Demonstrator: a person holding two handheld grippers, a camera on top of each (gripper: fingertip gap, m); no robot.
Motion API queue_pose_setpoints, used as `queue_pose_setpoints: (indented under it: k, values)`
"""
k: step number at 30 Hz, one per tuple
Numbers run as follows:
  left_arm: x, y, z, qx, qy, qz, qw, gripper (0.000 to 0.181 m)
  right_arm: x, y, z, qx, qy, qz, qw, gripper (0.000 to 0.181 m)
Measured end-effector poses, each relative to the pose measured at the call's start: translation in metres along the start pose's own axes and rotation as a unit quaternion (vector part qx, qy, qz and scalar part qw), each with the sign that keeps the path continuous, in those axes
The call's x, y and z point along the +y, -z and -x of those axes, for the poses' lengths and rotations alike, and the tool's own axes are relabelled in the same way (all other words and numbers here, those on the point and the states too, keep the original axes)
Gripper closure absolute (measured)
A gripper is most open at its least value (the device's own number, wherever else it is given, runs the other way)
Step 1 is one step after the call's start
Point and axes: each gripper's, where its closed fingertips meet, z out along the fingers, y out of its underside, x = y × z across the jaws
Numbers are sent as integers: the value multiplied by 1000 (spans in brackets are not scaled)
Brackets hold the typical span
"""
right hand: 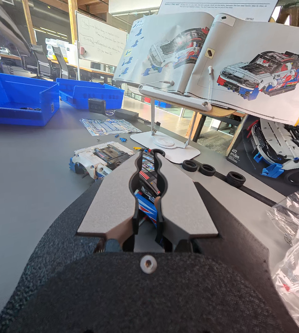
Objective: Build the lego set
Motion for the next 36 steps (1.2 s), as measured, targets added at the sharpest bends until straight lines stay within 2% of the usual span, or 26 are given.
queue_pose_setpoints:
  k: [2, 3, 5, 6, 8, 9, 11, 12, 13, 14, 17, 20, 24, 25, 27, 29, 36]
  values:
    - [-65, 12, -63, 50, 15, -148, 988, 176, -5, 0, 8, -10, 11, -6, 1000, 172]
    - [-91, 15, -97, 84, 36, -216, 972, 176, -7, 0, 13, -15, 18, -9, 1000, 172]
    - [-126, 13, -167, 176, 107, -329, 922, 176, -13, -1, 25, -29, 31, -17, 999, 172]
    - [-135, 5, -197, 223, 154, -365, 891, 176, -17, -2, 32, -39, 37, -21, 998, 172]
    - [-145, -20, -247, 320, 266, -397, 818, 176, -23, -3, 49, -62, 49, -30, 996, 169]
    - [-147, -34, -266, 368, 324, -403, 773, 176, -26, -4, 59, -77, 56, -34, 995, 169]
    - [-152, -57, -292, 452, 419, -400, 678, 176, -33, -6, 82, -108, 74, -43, 990, 167]
    - [-153, -68, -301, 478, 456, -391, 641, 176, -36, -7, 93, -122, 83, -47, 988, 165]
    - [-153, -76, -309, 496, 479, -381, 616, 176, -38, -8, 104, -134, 93, -49, 985, 165]
    - [-154, -80, -319, 510, 483, -371, 607, 176, -39, -11, 113, -140, 106, -47, 983, 164]
    - [-150, -85, -340, 523, 468, -353, 619, 176, -33, -19, 133, -144, 156, -32, 977, 164]
    - [-146, -91, -346, 534, 486, -339, 603, 176, -24, -26, 147, -153, 186, -13, 970, 164]
    - [-143, -92, -360, 549, 477, -317, 609, 176, -7, -34, 158, -161, 221, 16, 962, 164]
    - [-143, -92, -364, 554, 476, -313, 607, 176, -6, -35, 158, -155, 229, 15, 961, 173]
    - [-141, -94, -366, 555, 479, -307, 607, 176, -2, -34, 159, -158, 238, 20, 958, 174]
    - [-139, -98, -368, 552, 467, -298, 623, 176, 3, -33, 159, -169, 231, 25, 958, 176]
    - [-132, -99, -366, 510, 343, -286, 735, 163, 9, -26, 155, -198, 194, 24, 961, 177]
